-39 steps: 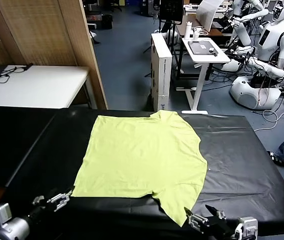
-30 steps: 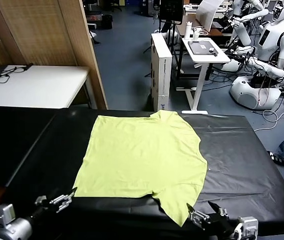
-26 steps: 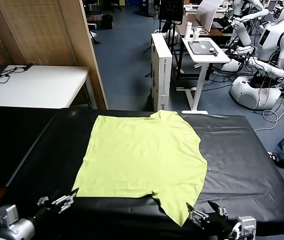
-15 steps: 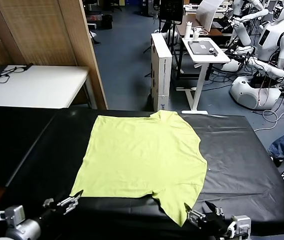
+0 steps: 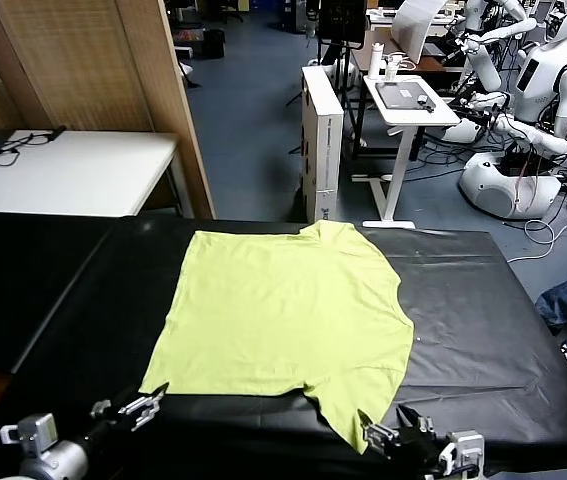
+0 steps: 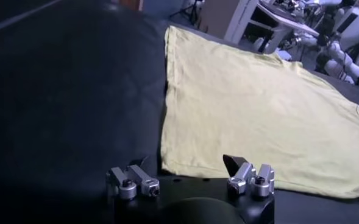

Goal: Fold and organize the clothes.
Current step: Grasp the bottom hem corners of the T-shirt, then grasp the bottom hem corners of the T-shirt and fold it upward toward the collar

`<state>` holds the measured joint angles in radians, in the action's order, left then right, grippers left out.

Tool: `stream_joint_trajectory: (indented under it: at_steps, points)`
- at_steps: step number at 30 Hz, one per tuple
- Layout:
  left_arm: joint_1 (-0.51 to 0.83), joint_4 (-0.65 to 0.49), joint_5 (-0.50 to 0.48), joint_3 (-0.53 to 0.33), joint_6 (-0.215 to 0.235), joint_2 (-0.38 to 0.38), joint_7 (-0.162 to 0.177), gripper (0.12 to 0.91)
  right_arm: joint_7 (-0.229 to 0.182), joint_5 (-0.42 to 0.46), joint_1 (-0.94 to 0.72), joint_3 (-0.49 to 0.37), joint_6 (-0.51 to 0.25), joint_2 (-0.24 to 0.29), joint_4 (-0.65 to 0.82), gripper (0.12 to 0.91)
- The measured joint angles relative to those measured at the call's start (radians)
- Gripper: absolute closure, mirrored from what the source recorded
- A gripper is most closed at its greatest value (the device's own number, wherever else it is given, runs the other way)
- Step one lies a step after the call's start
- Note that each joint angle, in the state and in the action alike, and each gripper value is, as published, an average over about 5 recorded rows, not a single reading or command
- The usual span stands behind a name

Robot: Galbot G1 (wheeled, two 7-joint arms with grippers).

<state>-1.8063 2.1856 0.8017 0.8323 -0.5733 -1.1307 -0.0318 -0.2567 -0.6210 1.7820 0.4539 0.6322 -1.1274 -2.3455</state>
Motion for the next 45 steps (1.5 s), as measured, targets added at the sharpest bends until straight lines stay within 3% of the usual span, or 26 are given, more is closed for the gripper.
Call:
stream_joint_trajectory:
  at_steps: [3, 10, 13, 18, 21, 29, 36, 41, 45]
  points:
    - [0.001, -0.003, -0.003, -0.002, 0.001, -0.001, 0.003, 0.347, 0.000, 0.001, 0.002, 0.003, 0.000, 0.000, 0.000, 0.189]
    - [0.008, -0.007, -0.009, -0.010, 0.000, -0.001, 0.004, 0.749, 0.000, 0.001, 0.003, 0.009, 0.000, 0.000, -0.001, 0.399]
    - [0.009, -0.010, -0.010, -0.012, 0.000, -0.001, 0.004, 0.821, 0.000, 0.001, 0.004, 0.008, 0.001, -0.001, -0.002, 0.508]
    - [0.009, -0.012, -0.012, -0.013, 0.001, -0.002, 0.005, 0.853, -0.001, 0.003, 0.011, 0.019, 0.001, -0.004, -0.013, 0.781]
    - [0.009, -0.012, -0.012, -0.014, 0.004, -0.002, 0.006, 0.877, -0.008, 0.000, 0.027, 0.035, 0.001, -0.005, -0.033, 0.875]
    - [-0.020, 0.020, -0.012, -0.006, 0.022, -0.001, 0.025, 0.884, -0.042, 0.007, 0.111, 0.077, 0.041, 0.000, -0.107, 0.885]
    - [-0.084, 0.064, 0.002, 0.044, 0.036, 0.008, 0.015, 0.884, -0.043, 0.028, 0.186, 0.087, 0.049, -0.010, -0.158, 0.885]
    - [-0.127, 0.089, 0.017, 0.094, 0.058, 0.006, 0.005, 0.884, -0.019, 0.020, 0.187, 0.097, 0.033, -0.011, -0.166, 0.885]
    - [-0.116, 0.107, 0.046, 0.103, 0.068, -0.020, 0.017, 0.884, 0.021, -0.015, 0.157, 0.125, -0.006, 0.003, -0.151, 0.885]
